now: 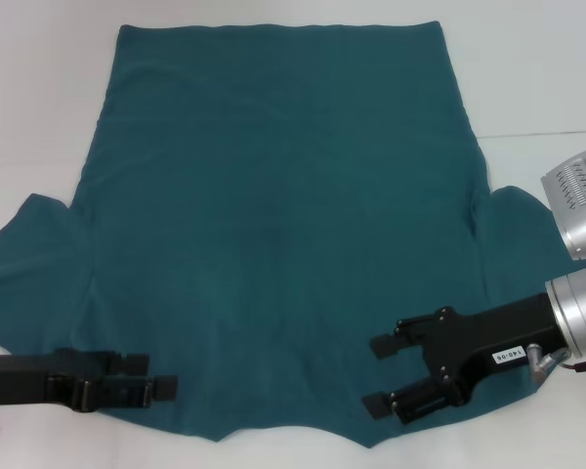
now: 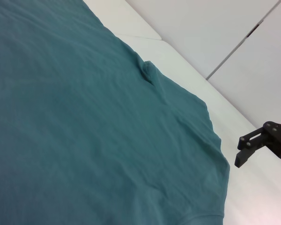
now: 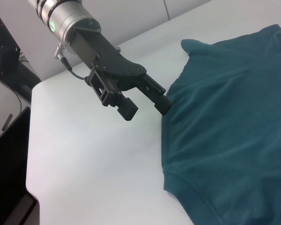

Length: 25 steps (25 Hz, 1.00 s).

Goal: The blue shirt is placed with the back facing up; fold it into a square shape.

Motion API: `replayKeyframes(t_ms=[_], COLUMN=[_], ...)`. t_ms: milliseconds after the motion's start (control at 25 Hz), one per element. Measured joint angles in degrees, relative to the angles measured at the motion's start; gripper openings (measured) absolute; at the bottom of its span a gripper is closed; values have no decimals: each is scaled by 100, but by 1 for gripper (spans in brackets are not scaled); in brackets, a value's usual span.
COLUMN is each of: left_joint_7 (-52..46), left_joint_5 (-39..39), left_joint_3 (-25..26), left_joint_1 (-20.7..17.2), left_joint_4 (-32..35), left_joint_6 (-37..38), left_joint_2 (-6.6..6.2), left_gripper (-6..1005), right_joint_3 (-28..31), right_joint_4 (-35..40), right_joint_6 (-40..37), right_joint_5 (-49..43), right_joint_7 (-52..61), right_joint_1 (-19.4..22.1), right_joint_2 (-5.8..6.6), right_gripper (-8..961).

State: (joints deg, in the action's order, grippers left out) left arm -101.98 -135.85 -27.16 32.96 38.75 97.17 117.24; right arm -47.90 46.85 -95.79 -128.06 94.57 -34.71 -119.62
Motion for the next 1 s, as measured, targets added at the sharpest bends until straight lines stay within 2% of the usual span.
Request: replayKeyframes(t_ms=[760, 1000], left_joint_7=[-65, -659], left_joint_5=[-3, 1], left_joint_3=[8, 43], left_joint_1=[20, 16], left_joint_4=[47, 698], left_joint_6=[-5, 68], left_joint_2=[-3, -32], left_gripper=[843, 842], right_joint_3=[36, 135], right_joint_4=[0, 0], right_joint_6=[5, 2], right_joint_5=[0, 0], right_joint_7=[-9, -6], right_joint_1=[9, -31], right_joint_2=[2, 23], right_gripper=[915, 915])
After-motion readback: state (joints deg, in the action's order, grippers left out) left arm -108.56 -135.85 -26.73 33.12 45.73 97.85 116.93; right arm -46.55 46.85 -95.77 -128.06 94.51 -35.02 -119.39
